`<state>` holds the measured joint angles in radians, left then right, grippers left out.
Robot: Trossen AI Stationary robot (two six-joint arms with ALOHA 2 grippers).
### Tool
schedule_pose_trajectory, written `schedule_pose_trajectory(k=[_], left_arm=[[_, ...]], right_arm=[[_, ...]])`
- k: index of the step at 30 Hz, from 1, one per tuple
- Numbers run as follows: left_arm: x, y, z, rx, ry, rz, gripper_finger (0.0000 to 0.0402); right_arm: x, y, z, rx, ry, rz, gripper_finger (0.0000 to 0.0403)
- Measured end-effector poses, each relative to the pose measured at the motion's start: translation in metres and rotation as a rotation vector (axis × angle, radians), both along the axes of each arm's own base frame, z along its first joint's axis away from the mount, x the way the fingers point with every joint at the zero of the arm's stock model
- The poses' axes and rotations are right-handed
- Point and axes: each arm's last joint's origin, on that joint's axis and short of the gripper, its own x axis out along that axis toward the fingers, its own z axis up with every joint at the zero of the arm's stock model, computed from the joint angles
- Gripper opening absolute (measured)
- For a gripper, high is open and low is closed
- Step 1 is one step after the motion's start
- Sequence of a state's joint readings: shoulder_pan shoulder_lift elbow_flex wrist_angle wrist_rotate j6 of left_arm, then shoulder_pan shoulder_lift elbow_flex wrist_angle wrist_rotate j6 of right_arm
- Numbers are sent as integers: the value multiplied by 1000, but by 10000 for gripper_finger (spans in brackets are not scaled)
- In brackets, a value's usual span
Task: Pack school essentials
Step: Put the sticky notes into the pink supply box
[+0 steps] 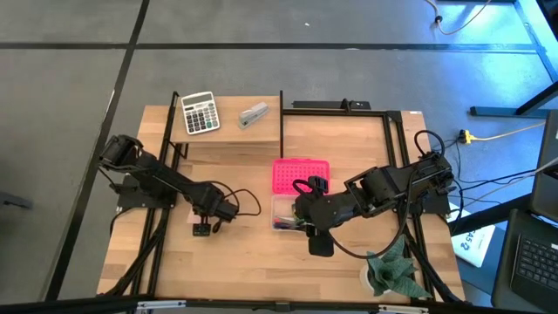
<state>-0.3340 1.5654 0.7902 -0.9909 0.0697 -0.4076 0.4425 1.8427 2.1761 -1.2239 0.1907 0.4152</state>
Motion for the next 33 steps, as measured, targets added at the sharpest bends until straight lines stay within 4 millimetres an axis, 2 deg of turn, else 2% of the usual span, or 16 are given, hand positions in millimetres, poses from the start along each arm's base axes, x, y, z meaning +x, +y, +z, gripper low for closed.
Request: schedule_pose_trajectory(k=[13,33], left_arm=[[-5,2,-5,-3,22,-26,396],[-6,2,0,-40,33,-51,398]], right_arm=[[0,0,0,-1,0,2,193],[0,0,0,-1,0,2,193]])
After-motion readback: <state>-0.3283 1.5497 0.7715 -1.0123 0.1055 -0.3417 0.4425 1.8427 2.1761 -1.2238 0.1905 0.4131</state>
